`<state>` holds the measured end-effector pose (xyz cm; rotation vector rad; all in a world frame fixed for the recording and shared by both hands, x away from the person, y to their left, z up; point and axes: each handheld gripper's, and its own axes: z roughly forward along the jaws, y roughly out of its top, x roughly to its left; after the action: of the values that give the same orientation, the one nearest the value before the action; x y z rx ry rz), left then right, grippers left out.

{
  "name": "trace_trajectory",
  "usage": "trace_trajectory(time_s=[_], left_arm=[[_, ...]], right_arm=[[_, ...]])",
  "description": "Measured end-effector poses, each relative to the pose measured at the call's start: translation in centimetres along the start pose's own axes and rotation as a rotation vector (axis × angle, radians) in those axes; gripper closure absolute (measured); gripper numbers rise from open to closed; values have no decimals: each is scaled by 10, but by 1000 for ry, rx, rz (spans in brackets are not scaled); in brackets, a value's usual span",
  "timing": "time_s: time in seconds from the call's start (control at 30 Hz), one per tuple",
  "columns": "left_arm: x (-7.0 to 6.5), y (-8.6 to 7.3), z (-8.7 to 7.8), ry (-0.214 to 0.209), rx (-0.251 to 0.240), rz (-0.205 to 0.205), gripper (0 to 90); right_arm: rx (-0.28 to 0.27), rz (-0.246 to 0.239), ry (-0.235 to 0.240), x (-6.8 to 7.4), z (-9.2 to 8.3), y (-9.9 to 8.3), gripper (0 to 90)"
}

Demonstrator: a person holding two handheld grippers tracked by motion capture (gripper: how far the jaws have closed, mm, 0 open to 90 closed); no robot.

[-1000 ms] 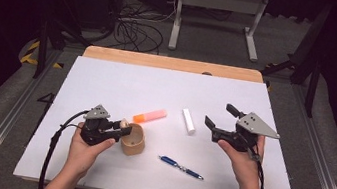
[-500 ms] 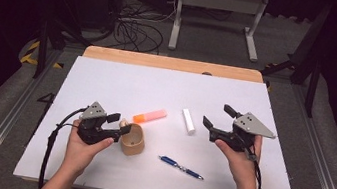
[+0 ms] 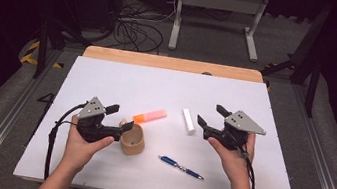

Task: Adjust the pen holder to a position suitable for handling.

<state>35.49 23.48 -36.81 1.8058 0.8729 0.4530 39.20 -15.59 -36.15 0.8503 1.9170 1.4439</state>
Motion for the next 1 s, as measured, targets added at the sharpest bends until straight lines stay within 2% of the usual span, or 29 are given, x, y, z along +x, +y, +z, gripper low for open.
trace_trajectory(time_s=[0.23, 0.4, 0.6, 0.83, 1.0], left_arm=[[3, 6, -1, 1, -27, -4, 175], [5, 7, -2, 9, -30, 14, 165], [4, 5, -2, 16, -37, 36, 153], [2, 2, -3, 11, -32, 36, 146], [3, 1, -3, 15, -30, 33, 146]], right_arm=[[32, 6, -9, 4, 5, 0, 284], [44, 18, -12, 5, 8, -4, 291], [79, 12, -52, 10, 15, -11, 339], [159, 62, -117, 14, 28, -24, 379], [204, 98, -119, 18, 37, -31, 393]])
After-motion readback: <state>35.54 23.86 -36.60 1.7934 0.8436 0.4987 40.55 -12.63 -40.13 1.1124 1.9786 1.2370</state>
